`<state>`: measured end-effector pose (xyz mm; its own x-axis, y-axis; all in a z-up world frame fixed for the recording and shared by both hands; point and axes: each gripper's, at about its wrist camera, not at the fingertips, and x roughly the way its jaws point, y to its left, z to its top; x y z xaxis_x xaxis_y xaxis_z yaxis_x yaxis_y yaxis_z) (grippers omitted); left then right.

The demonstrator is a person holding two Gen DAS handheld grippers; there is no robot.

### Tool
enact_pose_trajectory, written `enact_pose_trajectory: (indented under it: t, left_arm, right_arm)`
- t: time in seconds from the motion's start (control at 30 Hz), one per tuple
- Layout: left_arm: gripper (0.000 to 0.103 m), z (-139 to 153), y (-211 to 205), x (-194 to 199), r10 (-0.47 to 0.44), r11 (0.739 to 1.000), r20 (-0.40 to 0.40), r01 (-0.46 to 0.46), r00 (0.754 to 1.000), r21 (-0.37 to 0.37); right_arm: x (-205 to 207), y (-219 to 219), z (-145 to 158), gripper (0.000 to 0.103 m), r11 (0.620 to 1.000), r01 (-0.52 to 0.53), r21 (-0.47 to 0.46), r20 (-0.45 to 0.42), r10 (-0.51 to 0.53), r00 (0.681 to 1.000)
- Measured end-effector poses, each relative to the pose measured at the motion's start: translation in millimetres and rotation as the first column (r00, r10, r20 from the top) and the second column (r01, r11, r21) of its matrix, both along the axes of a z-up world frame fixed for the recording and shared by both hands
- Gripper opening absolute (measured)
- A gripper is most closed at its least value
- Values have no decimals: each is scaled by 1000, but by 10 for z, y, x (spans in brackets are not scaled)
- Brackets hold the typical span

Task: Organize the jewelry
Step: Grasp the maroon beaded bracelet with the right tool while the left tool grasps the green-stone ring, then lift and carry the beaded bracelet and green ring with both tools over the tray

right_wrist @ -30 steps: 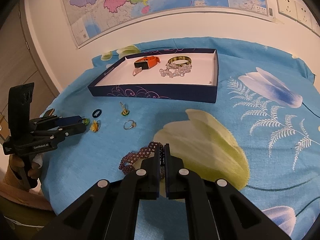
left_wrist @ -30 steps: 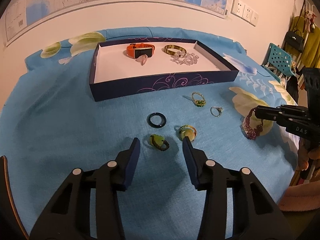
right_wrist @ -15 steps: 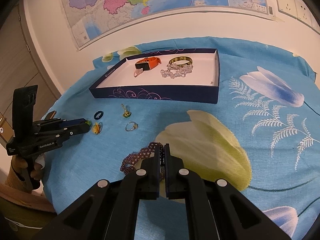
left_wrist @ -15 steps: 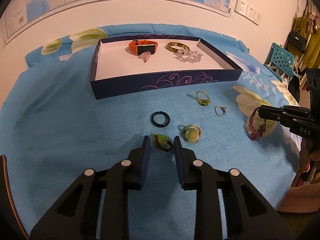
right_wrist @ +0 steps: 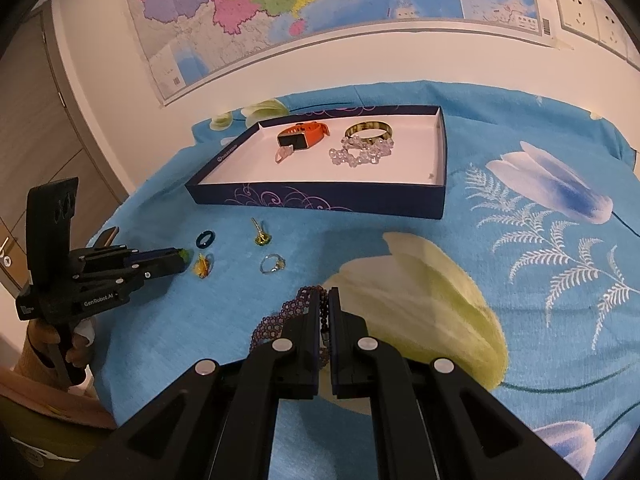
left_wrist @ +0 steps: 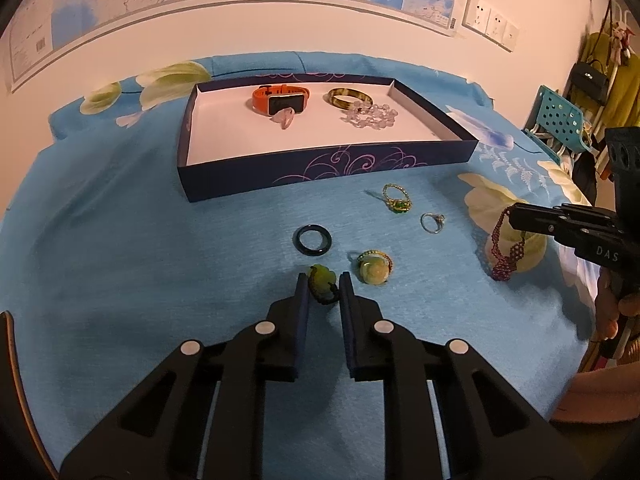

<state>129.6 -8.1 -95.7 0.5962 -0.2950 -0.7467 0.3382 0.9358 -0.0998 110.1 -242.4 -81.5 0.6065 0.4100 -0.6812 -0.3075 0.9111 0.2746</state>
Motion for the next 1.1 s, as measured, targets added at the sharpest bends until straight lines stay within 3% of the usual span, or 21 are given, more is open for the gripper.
enact_pose_trajectory:
  t: [0.5,0.6,0.8,0.9,1.1]
  left_arm:
    - [17,-9,-15,-9,-11,1000,-6,11,1000,0]
    - [24,-8,-25,-15,-15,1000,-4,15,1000,7]
    - [24,-16,-34,7,-18,1000,-10,18,1000,13]
    - [15,-23,-33,23,-17,1000,-13,17,1000,17]
    - [16,-22,-34,25,-18,1000,-7,18,1000,15]
  right_arm:
    - [59,4,55,3,1000,-5,10,17,5,1000]
    - [59,2,63,3,1000,-8,9,19,8,1000]
    - [62,9,88,3,1000,-14,7,24,14,1000]
    - [65,19,103,3,1000,-17,7,28,17,999]
    - [77,25,121,3,1000,-23,9,31,23,999]
